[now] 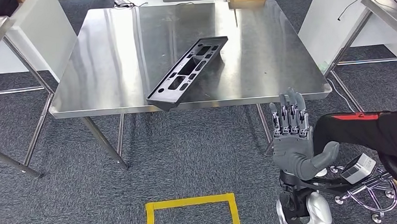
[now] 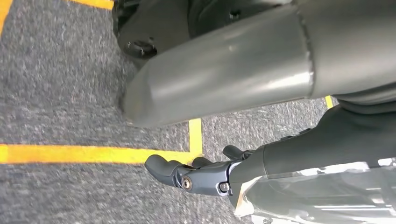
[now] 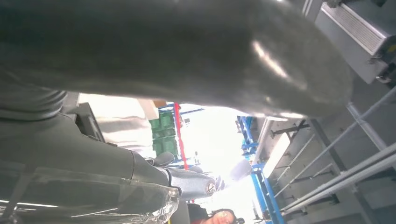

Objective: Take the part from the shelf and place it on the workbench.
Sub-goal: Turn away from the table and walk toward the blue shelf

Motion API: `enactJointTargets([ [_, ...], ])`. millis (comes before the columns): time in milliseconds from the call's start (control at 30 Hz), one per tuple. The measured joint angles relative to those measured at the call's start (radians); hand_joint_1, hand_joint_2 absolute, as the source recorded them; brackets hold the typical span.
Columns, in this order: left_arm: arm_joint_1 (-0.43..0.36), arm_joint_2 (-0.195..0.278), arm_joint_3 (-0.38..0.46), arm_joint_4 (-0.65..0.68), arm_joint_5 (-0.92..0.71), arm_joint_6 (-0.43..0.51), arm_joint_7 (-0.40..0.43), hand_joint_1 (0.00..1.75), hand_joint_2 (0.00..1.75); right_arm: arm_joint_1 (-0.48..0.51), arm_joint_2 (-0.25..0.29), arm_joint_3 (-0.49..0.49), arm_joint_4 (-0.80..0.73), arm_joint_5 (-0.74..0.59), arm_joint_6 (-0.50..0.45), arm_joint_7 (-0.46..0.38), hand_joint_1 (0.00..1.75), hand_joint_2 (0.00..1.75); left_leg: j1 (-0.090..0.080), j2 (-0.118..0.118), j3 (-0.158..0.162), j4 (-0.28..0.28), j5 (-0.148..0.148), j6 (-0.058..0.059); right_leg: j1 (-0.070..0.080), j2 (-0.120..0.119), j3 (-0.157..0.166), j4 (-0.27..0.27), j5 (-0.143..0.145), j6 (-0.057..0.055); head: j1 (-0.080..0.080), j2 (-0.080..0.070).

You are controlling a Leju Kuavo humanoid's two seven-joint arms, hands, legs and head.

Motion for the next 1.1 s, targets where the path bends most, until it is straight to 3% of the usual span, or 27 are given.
enactJointTargets([
  [67, 0.000, 0.000, 0.000, 0.000, 0.000, 0.000, -0.002, 0.00, 0.00, 0.001, 0.000, -0.003, 0.000, 0.001, -0.001, 0.000, 0.00, 0.00, -0.004, 0.001, -0.026, 0.001, 0.019, 0.001, 0.001, 0.001, -0.016, 0.093, -0.033, 0.005, 0.000, 0.000],
  [100, 0.000, -0.001, 0.000, 0.000, 0.000, 0.000, -0.002, 0.00, 0.00, 0.001, 0.000, -0.004, 0.000, 0.002, -0.001, 0.000, 0.00, 0.00, -0.005, 0.001, -0.038, 0.002, 0.029, 0.000, 0.002, 0.001, 0.003, 0.088, -0.023, 0.014, 0.000, 0.000],
  [167, 0.000, -0.002, 0.000, 0.000, 0.001, 0.000, -0.004, 0.00, 0.00, 0.000, 0.000, -0.007, 0.000, 0.005, -0.002, 0.001, 0.00, 0.00, -0.006, 0.001, -0.059, 0.003, 0.047, -0.006, 0.002, 0.001, 0.093, -0.025, 0.018, 0.027, 0.000, 0.000],
  [233, 0.000, -0.004, 0.001, 0.000, 0.002, 0.000, -0.003, 0.00, 0.00, -0.002, 0.001, -0.008, 0.000, 0.006, -0.002, 0.002, 0.00, 0.00, -0.009, 0.000, -0.071, 0.004, 0.064, -0.016, 0.009, 0.002, 0.189, -0.169, 0.032, 0.025, 0.000, 0.000],
  [300, 0.001, -0.005, 0.003, 0.000, 0.006, 0.000, -0.003, 0.00, 0.00, -0.003, 0.001, -0.010, 0.000, 0.008, -0.002, 0.003, 0.00, 0.00, -0.011, 0.000, -0.076, 0.001, 0.081, -0.025, 0.017, 0.003, 0.213, -0.226, 0.028, 0.016, -0.002, 0.000],
  [367, 0.002, -0.004, 0.006, 0.000, 0.008, 0.000, -0.002, 0.00, 0.00, -0.004, 0.002, -0.011, 0.000, 0.009, 0.000, 0.003, 0.00, 0.00, -0.009, -0.001, -0.082, 0.002, 0.086, -0.034, 0.011, 0.002, 0.199, -0.225, 0.040, 0.003, -0.003, 0.000],
  [400, 0.003, -0.004, 0.007, 0.000, 0.009, 0.000, -0.001, 0.00, 0.00, -0.005, 0.002, -0.012, 0.001, 0.011, 0.000, 0.003, 0.00, 0.00, -0.007, -0.001, -0.089, 0.017, 0.065, -0.039, 0.007, 0.000, 0.193, -0.224, 0.048, -0.007, -0.004, 0.000],
  [433, 0.003, -0.003, 0.008, 0.000, 0.010, 0.000, 0.000, 0.00, 0.00, -0.006, 0.003, -0.012, 0.001, 0.013, 0.001, 0.004, 0.00, 0.00, -0.005, -0.001, -0.101, 0.050, 0.026, -0.044, 0.002, -0.002, 0.187, -0.224, 0.057, -0.018, -0.005, 0.000],
  [500, 0.003, -0.004, 0.008, 0.000, 0.010, 0.000, 0.001, 0.00, 0.00, -0.008, 0.004, -0.012, 0.003, 0.016, 0.001, 0.005, 0.00, 0.00, 0.000, -0.001, -0.133, 0.173, -0.076, -0.053, 0.003, -0.006, 0.169, -0.223, 0.076, -0.033, -0.008, 0.000],
  [533, 0.003, -0.004, 0.008, 0.000, 0.010, 0.000, 0.001, 0.00, 0.00, -0.009, 0.004, -0.012, 0.004, 0.017, 0.002, 0.006, 0.00, 0.00, 0.002, -0.001, -0.146, 0.238, -0.109, -0.057, 0.004, -0.008, 0.158, -0.221, 0.085, -0.035, -0.008, 0.000],
  [567, 0.003, -0.004, 0.008, 0.000, 0.011, -0.001, 0.001, 0.00, 0.00, -0.009, 0.004, -0.013, 0.006, 0.018, 0.002, 0.006, 0.00, 0.00, 0.004, -0.001, -0.148, 0.282, -0.121, -0.060, 0.005, -0.008, 0.145, -0.218, 0.093, -0.033, -0.008, 0.000],
  [600, 0.003, -0.004, 0.008, 0.000, 0.011, -0.001, 0.001, 0.00, 0.00, -0.009, 0.004, -0.013, 0.007, 0.019, 0.002, 0.006, 0.00, 0.00, 0.007, -0.001, -0.135, 0.294, -0.112, -0.063, 0.006, -0.009, 0.132, -0.214, 0.100, -0.030, -0.009, 0.000],
  [633, 0.003, -0.004, 0.008, 0.000, 0.011, -0.001, 0.001, 0.00, 0.00, -0.009, 0.004, -0.013, 0.008, 0.020, 0.002, 0.006, 0.00, 0.00, 0.010, -0.001, -0.102, 0.265, -0.089, -0.065, 0.005, -0.009, 0.120, -0.207, 0.105, -0.027, -0.009, 0.000],
  [700, 0.002, -0.004, 0.008, 0.000, 0.011, -0.001, 0.001, 0.00, 0.00, -0.010, 0.004, -0.013, 0.008, 0.020, 0.002, 0.006, 0.00, 0.00, 0.014, -0.002, -0.006, 0.140, -0.057, -0.065, 0.004, -0.009, 0.098, -0.191, 0.111, -0.020, -0.009, 0.000],
  [767, 0.000, -0.004, 0.008, 0.000, 0.011, 0.000, 0.001, 0.00, 0.00, -0.014, 0.004, -0.013, 0.008, 0.022, 0.002, 0.006, 0.00, 0.00, 0.011, -0.006, 0.050, 0.048, -0.060, -0.061, 0.007, -0.010, 0.083, -0.179, 0.119, -0.008, -0.008, 0.000],
  [833, 0.000, -0.003, 0.008, 0.000, 0.011, 0.000, 0.002, 0.00, 0.00, -0.015, 0.005, -0.013, 0.008, 0.024, 0.004, 0.006, 0.00, 0.00, 0.003, -0.008, 0.047, 0.030, -0.061, -0.052, 0.009, -0.010, 0.071, -0.177, 0.133, 0.013, -0.008, 0.000],
  [900, -0.001, -0.003, 0.008, 0.000, 0.011, 0.000, 0.003, 0.00, 0.00, -0.016, 0.005, -0.013, 0.009, 0.025, 0.006, 0.006, 0.00, 0.00, 0.002, -0.004, 0.031, 0.020, -0.046, -0.032, 0.009, -0.008, 0.052, -0.163, 0.123, 0.024, -0.008, 0.000],
  [967, -0.002, -0.004, 0.008, 0.000, 0.011, 0.000, 0.005, 0.00, 0.00, -0.017, 0.004, -0.013, 0.011, 0.025, 0.006, 0.006, 0.00, 0.00, 0.002, 0.001, 0.007, 0.013, -0.022, -0.008, 0.008, -0.006, 0.019, -0.092, 0.056, 0.015, -0.004, 0.000],
  [1033, -0.002, -0.003, 0.008, 0.000, 0.011, 0.000, 0.006, 0.00, 0.00, -0.017, 0.004, -0.013, 0.014, 0.025, 0.006, 0.006, 0.00, 0.00, -0.002, 0.003, -0.023, 0.013, 0.002, 0.001, 0.008, -0.003, -0.012, 0.031, -0.022, 0.006, 0.000, 0.000],
  [1067, -0.002, -0.002, 0.008, 0.000, 0.011, 0.000, 0.006, 0.00, 0.00, -0.017, 0.003, -0.013, 0.016, 0.026, 0.006, 0.006, 0.00, 0.00, -0.004, 0.003, -0.038, 0.013, 0.014, 0.001, 0.008, -0.002, -0.015, 0.080, -0.038, 0.010, 0.000, 0.000],
  [1100, -0.002, -0.003, 0.008, 0.000, 0.011, 0.000, 0.006, 0.00, 0.00, -0.017, 0.003, -0.013, 0.018, 0.025, 0.006, 0.006, 0.00, 0.00, -0.006, 0.004, -0.053, 0.013, 0.026, 0.001, 0.009, -0.001, -0.005, 0.103, -0.035, 0.017, 0.000, 0.000],
])
